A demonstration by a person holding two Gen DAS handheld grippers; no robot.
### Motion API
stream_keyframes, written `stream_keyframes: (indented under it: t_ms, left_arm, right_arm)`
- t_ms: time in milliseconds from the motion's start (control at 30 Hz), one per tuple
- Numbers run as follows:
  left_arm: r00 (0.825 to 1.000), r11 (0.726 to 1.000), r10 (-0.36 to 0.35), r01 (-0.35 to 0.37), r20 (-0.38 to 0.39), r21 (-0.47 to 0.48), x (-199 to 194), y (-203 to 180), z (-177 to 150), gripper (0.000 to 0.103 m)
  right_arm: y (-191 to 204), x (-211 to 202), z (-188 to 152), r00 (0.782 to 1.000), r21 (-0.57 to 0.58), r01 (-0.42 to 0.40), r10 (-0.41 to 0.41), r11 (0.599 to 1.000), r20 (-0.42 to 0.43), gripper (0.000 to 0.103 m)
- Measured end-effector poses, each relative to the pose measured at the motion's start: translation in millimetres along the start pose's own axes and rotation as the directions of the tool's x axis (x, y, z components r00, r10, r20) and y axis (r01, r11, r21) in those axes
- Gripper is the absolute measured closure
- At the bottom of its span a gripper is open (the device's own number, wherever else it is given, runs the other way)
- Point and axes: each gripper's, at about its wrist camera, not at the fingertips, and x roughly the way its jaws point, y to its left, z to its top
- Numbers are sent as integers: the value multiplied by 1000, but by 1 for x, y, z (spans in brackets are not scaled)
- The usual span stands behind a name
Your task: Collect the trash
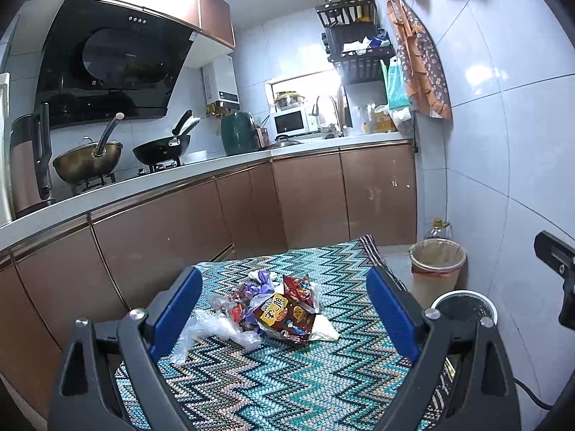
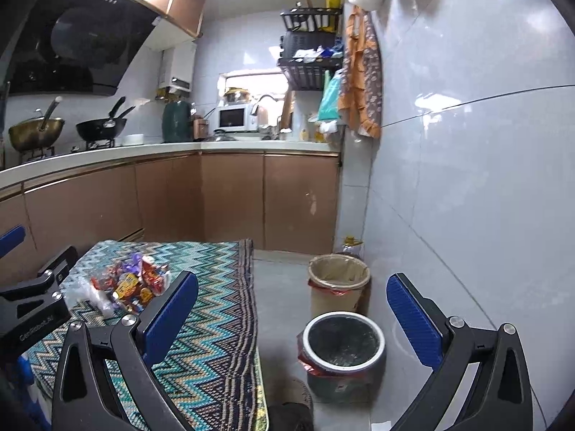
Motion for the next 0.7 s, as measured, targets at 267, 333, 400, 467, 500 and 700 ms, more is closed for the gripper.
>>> stream_keyframes:
  t_ms: [267,333,400,467,500,700]
  left_arm:
    - [999,1000,8,-8,-46,-14,22,14,-3,10]
    - [998,1000,6,-7,-64,-21,29,22,-4,10]
    - [997,999,7,-10,-79,-36,36,33,-4,10]
    - [995,998,18,-23,-96,-53,45,51,-4,10]
    - [994,997,24,-31,-109,-64,49,61,-5,10]
    - [976,986,95,-119,-196,-114,82,138,-19,10]
  right_arm:
    - [16,20,8,989,-19,-137,136,990,-50,0]
    - [23,27,11,981,-20,-184,182,983,-65,0]
    - [30,34,15,966,-9,-246,244,969,-85,0]
    - [36,43,20,944,8,-313,312,950,-111,0]
    - [39,49,23,931,14,-345,344,939,-125,0]
    - [71,93,29,856,13,-472,461,882,-235,2]
